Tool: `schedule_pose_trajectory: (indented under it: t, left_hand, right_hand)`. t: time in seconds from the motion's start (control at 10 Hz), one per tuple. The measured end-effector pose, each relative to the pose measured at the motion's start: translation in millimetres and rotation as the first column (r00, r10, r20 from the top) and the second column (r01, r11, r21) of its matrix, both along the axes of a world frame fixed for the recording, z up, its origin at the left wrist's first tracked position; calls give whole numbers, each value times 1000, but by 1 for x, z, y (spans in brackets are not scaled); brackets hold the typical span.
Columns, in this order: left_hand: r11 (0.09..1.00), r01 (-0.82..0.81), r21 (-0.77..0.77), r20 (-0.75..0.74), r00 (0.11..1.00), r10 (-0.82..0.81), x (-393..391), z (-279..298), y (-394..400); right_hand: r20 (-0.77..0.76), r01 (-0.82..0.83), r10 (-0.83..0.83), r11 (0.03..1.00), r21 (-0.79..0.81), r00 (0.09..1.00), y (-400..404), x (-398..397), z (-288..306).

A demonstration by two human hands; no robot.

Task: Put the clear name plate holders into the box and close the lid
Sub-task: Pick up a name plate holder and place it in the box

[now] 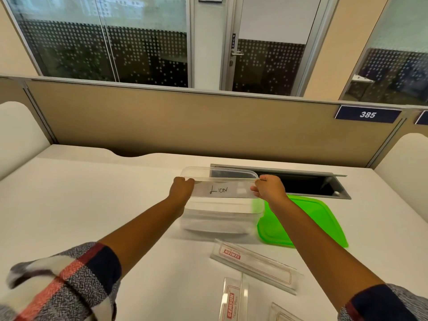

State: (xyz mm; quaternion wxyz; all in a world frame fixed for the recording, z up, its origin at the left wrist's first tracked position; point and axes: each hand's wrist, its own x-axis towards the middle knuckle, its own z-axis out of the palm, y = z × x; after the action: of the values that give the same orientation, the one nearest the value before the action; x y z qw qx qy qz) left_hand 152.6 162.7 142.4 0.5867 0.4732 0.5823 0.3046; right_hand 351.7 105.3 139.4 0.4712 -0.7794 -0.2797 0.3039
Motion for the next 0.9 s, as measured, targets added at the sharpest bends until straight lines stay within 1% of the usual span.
schedule_pose_trajectory:
  t: [0.1, 0.2, 0.3, 0.4, 0.5, 0.6, 0.7, 0.8, 0.9]
  left_hand:
    - [991, -34, -132, 105, 993, 49, 7, 2, 1]
    - [973, -81, -214, 106, 989, 105, 11, 2, 7]
    - [964, -89, -251, 95, 989, 116, 14, 1, 12]
    - [955, -76, -287, 61, 993, 98, 15, -5, 17]
    - [958, -54, -282, 17, 998, 61, 19, -13, 25]
    - [961, -31, -274, -32, 999, 24, 22, -18, 28]
    - [966, -12, -257, -74, 997, -7, 25, -22, 30]
    - [977, 46, -209, -170, 982, -83, 28, -26, 30]
    - [978, 66, -199, -199, 974, -106, 29, -29, 31]
  right_hand:
    - [243, -16, 50, 990, -140, 969, 5, -3, -4]
    - [414, -44, 158, 961, -271, 897, 8, -14, -9]
    - [461, -114, 271, 934, -340, 845, 9, -24, -14]
    - [479, -159, 371, 891, -425, 796, 13, -29, -21]
    - [434, -172, 419, 848, -502, 797, 16, -31, -23]
    - [425, -166, 480, 789, -591, 767, 16, -32, -24]
    - [423, -167, 503, 770, -616, 754, 17, -32, -24]
    - [403, -168, 507, 756, -633, 762, 19, -30, -24]
    - [407, -181, 534, 742, -645, 741, 25, -26, -28]
